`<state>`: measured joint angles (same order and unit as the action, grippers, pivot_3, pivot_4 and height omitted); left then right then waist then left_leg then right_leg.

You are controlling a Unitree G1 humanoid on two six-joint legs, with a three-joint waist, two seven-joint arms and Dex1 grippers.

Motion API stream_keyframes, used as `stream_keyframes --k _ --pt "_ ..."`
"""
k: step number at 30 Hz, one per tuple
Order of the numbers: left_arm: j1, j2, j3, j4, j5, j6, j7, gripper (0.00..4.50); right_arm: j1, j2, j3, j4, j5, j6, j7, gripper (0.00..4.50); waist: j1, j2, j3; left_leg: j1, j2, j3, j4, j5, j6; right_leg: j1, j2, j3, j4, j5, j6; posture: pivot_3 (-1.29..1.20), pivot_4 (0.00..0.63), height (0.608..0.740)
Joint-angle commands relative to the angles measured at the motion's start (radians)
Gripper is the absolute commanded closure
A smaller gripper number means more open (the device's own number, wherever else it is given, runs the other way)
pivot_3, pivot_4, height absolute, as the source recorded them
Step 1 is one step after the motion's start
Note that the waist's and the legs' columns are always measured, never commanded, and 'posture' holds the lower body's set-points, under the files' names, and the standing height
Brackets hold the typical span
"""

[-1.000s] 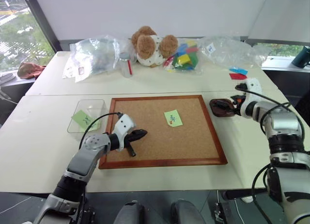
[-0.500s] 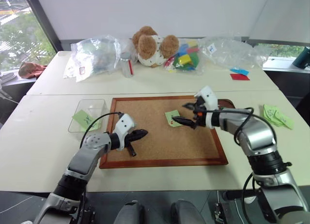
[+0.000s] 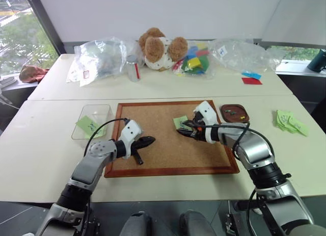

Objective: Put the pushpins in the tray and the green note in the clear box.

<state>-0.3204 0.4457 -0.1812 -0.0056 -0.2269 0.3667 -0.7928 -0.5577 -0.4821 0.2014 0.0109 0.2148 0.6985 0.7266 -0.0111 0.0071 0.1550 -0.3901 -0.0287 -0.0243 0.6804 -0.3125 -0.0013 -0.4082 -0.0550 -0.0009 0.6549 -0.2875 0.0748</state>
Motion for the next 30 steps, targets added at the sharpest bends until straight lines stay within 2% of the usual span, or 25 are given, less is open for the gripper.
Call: stream_keyframes --k 1,3,6,8,9,25,29,30 --pt "0.030 0.005 -0.020 0.032 0.029 0.033 0.009 4.50 -0.019 0.012 -0.007 0.005 -0.009 -0.027 -0.001 2.41 0.000 0.000 0.000 0.000 0.000 0.000 0.000 0.000 0.000 0.000 0.000 0.000 0.000 0.000 0.000 0.00 0.150 0.740" --pt "0.030 0.005 -0.021 0.032 0.028 0.032 0.010 4.50 -0.019 0.015 -0.008 0.011 -0.009 -0.030 0.001 2.41 0.000 0.000 0.000 0.000 0.000 0.000 0.000 0.000 0.000 0.000 0.000 0.000 0.000 0.000 0.000 0.00 0.150 0.740" --pt "0.034 0.006 -0.021 0.031 0.028 0.031 0.011 4.50 -0.021 0.018 -0.010 0.015 -0.009 -0.030 0.003 3.31 0.000 0.000 0.000 0.000 0.000 0.000 0.000 0.000 0.000 0.000 0.000 0.000 0.000 0.000 0.000 0.00 0.150 0.740" --pt "0.035 0.006 -0.021 0.031 0.028 0.031 0.012 4.50 -0.024 0.019 -0.012 0.014 -0.010 -0.028 0.005 4.25 0.000 0.000 0.000 0.000 0.000 0.000 0.000 0.000 0.000 0.000 0.000 0.000 0.000 0.000 0.000 0.00 0.150 0.740" --pt "0.036 0.006 -0.021 0.030 0.028 0.030 0.012 4.50 -0.025 0.019 -0.014 0.010 -0.009 -0.026 0.008 4.47 0.000 0.000 0.000 0.000 0.000 0.000 0.000 0.000 0.000 0.000 0.000 0.000 0.000 0.000 0.000 0.00 0.150 0.740" --pt "0.039 -0.003 -0.022 0.044 0.022 0.032 0.011 4.50 -0.079 -0.059 -0.131 -0.229 0.095 0.136 0.022 4.47 0.000 0.000 0.000 0.000 0.000 0.000 0.000 0.000 0.000 0.000 0.000 0.000 0.000 0.000 0.000 0.00 0.150 0.740" --pt "-0.003 -0.027 0.036 0.043 -0.050 0.088 0.003 4.50 -0.075 -0.086 -0.127 -0.279 0.105 0.151 0.030 4.47 0.004 0.000 0.000 0.000 0.000 0.000 0.000 0.000 0.000 0.000 0.000 0.000 0.000 0.000 0.000 0.00 0.150 0.740" --pt "-0.025 -0.036 0.069 0.035 -0.094 0.126 0.003 4.25 -0.074 -0.097 -0.124 -0.293 0.106 0.154 0.035 4.50 0.004 0.000 0.000 0.000 0.000 0.000 0.000 0.000 0.000 0.000 0.000 0.000 0.000 0.000 0.000 0.00 0.150 0.740"
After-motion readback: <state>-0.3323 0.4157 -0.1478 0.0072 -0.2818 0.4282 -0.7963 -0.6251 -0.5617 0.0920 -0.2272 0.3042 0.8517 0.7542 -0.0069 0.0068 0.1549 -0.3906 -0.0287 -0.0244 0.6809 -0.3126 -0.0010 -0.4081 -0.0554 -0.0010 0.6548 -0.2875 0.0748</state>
